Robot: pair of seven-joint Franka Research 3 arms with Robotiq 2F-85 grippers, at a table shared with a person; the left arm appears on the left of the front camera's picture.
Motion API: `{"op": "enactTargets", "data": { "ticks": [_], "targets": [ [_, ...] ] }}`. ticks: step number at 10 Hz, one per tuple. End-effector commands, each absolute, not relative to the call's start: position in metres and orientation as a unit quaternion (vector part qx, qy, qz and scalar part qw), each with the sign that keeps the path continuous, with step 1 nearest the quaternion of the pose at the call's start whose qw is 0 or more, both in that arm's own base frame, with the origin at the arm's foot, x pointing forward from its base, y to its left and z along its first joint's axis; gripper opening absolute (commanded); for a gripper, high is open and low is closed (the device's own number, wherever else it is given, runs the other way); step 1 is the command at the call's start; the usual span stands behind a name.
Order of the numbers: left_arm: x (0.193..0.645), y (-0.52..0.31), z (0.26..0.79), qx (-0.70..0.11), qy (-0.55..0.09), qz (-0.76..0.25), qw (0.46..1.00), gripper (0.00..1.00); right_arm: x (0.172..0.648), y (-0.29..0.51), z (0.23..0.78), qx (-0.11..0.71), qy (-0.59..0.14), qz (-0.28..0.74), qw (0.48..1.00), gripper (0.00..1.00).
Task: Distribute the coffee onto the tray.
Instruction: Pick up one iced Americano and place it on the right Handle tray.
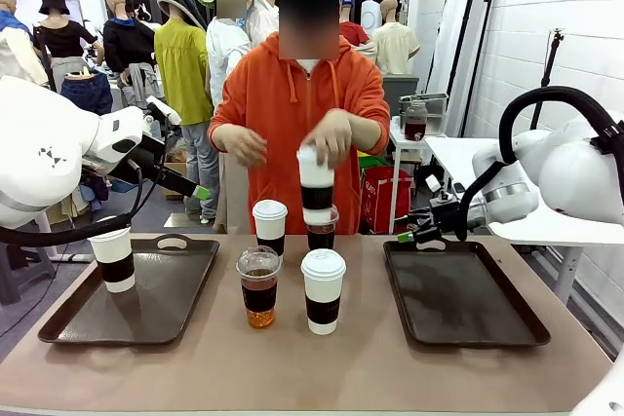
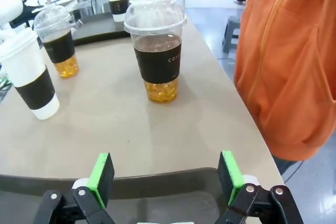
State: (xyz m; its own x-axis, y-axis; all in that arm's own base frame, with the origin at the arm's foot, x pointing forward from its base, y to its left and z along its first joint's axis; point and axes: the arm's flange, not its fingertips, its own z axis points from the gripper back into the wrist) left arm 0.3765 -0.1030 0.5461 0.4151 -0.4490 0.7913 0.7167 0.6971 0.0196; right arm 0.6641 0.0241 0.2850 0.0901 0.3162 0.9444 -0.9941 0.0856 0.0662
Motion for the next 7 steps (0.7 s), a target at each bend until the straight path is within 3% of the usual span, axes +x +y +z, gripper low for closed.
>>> {"op": "enactTargets", "data": {
  "ticks": [1,7],
  "targets": [
    [0.3767,-0.1022,0.5451,-0.166,-0.408,-0.353,0.825,1.0,0.6533,0.0275,0.2827,0.418,-0.426,0.531,0.601,1.0],
    [0.3767,-0.1022,0.5451,-0.166,-0.408,-0.353,0.825,1.0,0.6601,0.026,0.2806,0.422,-0.415,0.531,0.607,1.0]
  ]
}}
